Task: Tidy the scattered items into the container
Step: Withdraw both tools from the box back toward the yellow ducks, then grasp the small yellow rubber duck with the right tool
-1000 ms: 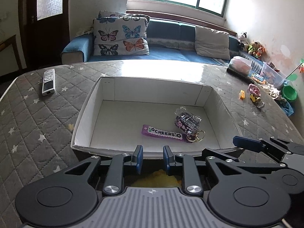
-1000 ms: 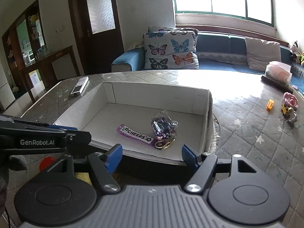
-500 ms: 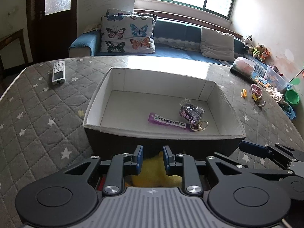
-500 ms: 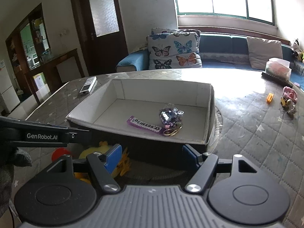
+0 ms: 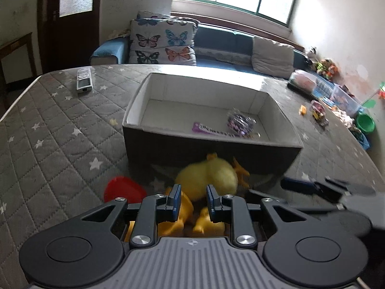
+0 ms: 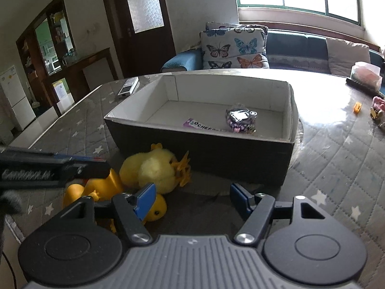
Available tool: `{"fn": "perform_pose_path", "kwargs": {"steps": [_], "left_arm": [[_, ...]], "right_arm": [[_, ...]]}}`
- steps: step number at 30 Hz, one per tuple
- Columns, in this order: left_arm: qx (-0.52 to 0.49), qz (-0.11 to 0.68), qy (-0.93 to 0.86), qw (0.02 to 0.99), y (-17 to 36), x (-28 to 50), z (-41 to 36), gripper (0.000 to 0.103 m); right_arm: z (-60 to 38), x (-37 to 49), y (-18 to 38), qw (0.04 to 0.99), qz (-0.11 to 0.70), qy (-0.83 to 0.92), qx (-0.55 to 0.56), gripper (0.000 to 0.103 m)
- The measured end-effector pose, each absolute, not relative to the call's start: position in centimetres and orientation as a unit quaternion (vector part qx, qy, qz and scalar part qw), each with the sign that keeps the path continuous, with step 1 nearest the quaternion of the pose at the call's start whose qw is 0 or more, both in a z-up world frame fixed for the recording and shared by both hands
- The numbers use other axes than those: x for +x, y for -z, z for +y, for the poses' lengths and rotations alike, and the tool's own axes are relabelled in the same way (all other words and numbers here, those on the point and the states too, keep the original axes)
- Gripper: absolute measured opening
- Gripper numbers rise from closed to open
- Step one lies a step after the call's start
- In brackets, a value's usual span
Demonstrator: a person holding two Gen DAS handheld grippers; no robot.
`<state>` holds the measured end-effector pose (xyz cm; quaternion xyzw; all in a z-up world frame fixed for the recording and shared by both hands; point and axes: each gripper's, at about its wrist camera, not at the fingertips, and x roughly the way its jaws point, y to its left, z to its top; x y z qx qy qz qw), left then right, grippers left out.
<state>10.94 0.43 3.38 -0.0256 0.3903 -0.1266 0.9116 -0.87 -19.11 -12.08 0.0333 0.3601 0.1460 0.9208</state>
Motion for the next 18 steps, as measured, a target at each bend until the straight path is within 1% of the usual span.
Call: {"fn": "perform_pose_path", "kwargs": {"steps": [9, 18], "left_arm": [[0.005, 0.398, 0.188, 0.898, -2.6, 8.7, -0.4, 0.025], [0.009, 0.415, 0.174, 0.893, -0.7, 9.5, -0.2, 0.026]], "right_arm": [[-19.2, -0.8, 12.7, 0.918, 0.367, -0.144, 0.036, 0.07], [-19.4, -0.7, 12.8, 0.916, 0.372, -0.146, 0.039, 0.07]]}}
